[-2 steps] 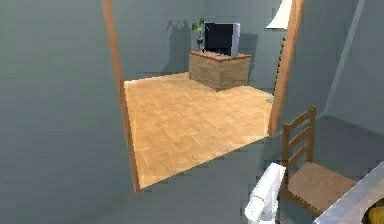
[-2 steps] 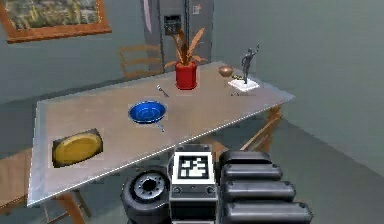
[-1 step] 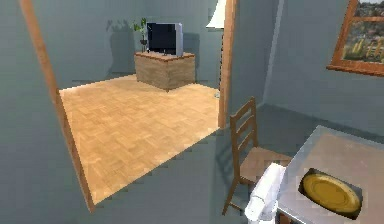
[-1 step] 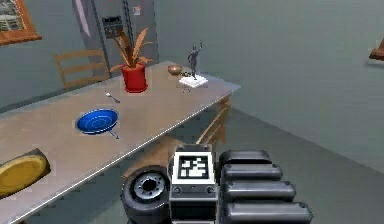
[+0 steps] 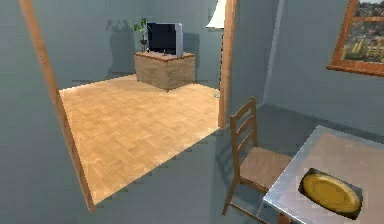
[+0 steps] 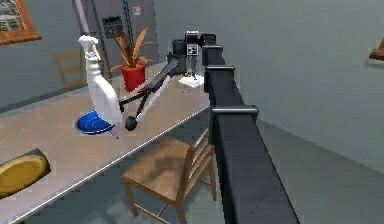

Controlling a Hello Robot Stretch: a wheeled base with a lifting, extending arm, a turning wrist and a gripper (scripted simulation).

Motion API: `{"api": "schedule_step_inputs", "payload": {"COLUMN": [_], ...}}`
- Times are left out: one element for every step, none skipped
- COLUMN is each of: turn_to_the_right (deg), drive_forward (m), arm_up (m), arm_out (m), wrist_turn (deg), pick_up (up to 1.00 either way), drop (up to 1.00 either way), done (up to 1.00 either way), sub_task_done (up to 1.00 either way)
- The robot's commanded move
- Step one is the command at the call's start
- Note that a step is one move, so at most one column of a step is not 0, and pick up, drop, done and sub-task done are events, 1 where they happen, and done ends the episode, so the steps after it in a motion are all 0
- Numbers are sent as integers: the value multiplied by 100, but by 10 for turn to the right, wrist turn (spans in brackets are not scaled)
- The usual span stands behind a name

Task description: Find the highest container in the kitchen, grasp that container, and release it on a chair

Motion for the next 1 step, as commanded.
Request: {"api": "schedule_step_inputs", "payload": {"turn_to_the_right": [0], "drive_forward": [0], "arm_up": [0], "arm_out": [0], "wrist_turn": [450], "pick_up": [0], "drop": [0], "done": [0], "sub_task_done": [0]}}
